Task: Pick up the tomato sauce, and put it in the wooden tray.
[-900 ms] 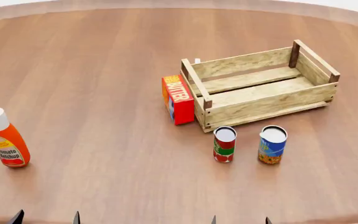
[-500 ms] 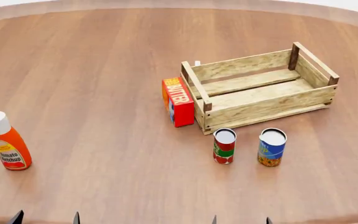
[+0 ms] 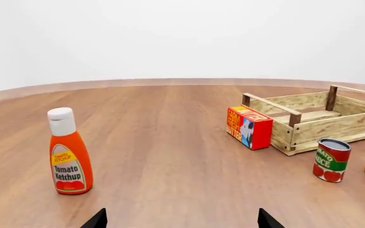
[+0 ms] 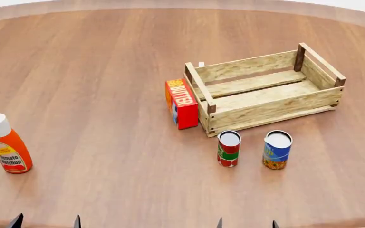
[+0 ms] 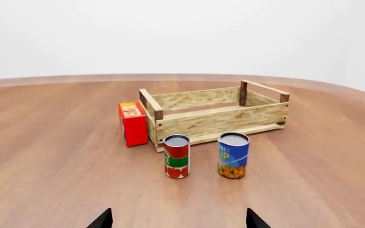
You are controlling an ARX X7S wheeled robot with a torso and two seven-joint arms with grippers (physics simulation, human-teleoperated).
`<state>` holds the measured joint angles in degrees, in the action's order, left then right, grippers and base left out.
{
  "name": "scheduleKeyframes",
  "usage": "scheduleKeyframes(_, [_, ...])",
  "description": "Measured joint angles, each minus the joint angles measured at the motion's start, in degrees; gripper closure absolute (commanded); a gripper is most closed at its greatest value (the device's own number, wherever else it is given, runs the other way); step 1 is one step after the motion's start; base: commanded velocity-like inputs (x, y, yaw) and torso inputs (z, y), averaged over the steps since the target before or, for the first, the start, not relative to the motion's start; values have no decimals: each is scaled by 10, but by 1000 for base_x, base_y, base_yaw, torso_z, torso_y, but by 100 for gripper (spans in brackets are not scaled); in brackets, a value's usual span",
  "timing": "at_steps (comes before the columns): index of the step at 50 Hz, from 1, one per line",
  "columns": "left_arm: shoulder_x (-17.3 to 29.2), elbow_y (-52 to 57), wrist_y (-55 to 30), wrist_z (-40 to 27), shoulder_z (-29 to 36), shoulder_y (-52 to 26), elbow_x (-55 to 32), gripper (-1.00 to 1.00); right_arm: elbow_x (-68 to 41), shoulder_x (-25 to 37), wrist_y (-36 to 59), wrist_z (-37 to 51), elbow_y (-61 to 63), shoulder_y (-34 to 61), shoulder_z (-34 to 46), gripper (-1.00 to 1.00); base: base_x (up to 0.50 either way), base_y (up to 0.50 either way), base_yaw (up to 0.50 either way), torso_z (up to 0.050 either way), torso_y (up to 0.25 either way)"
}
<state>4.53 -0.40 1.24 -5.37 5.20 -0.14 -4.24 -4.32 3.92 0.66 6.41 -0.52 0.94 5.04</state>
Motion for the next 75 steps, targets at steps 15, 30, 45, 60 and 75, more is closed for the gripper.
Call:
scheduleKeyframes(15, [10,-1,2,-12,12,-1,-8,-100,-8,10,6,14,-5,5,13,-100,0,0,0,0,0])
scheduleKeyframes(30, [19,0,1,-22,23,-2,-16,-100,-15,19,13,26,-5,7,26,-100,358,0,0,0,0])
scheduleKeyframes(45, [26,-2,4,-30,31,-4,-22,-100,-23,27,11,34,-6,9,35,-100,500,0,0,0,0])
scheduleKeyframes(60, [31,-1,3,-38,39,-5,-28,-100,-29,34,10,41,-7,11,43,-100,500,0,0,0,0])
scheduleKeyframes(75, [37,0,3,-45,45,-6,-33,-100,-35,39,11,48,-6,12,50,-100,500,0,0,0,1])
